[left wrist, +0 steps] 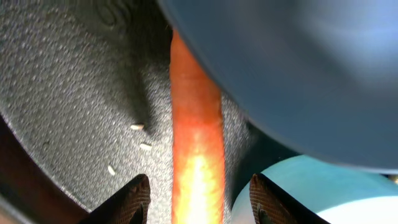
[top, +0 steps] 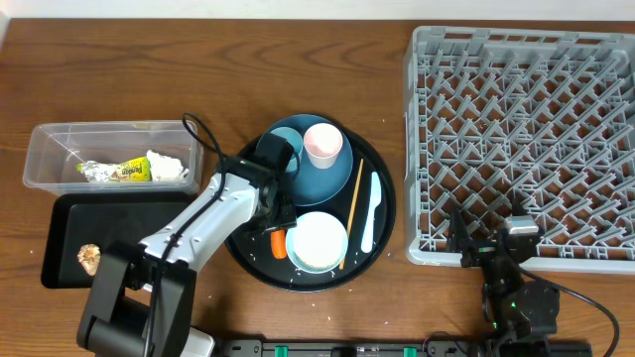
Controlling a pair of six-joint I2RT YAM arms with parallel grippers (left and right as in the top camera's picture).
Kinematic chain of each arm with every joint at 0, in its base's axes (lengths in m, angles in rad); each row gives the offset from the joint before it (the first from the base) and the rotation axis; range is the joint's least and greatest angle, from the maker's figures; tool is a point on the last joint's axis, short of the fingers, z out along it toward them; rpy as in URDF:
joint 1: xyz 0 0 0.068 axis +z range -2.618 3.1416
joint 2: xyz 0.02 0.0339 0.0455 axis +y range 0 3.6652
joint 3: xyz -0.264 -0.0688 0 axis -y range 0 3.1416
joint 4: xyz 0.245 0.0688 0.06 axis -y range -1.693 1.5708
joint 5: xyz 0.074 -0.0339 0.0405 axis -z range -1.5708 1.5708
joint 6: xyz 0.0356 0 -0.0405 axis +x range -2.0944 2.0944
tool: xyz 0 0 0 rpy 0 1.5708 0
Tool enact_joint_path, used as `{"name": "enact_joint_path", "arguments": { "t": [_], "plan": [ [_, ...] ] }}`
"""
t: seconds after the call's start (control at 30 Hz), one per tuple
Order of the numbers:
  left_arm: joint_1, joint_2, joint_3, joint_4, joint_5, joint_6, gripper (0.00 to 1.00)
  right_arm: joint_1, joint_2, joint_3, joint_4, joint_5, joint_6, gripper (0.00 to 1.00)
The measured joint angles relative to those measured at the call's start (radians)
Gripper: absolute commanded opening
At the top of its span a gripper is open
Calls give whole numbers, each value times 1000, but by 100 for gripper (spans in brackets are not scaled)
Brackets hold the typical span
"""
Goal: Sort waste into correct bins and load items into the dishwasher rack
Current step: 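Lower the left gripper and grasp the carrot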
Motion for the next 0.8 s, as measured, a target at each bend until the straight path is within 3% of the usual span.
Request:
{"name": "enact_joint_path", "arguments": {
  "t": [0.43,0.63,0.8],
  "plan": [
    [0,0,-74,86,0,0,53,0,0,0,0,0,0,99],
    [-1,0,-74,86,-8,0,46,0,0,0,0,0,0,99],
    [-1,0,-74,90,-8,-3,33,0,0,0,0,0,0,99]
  ]
}}
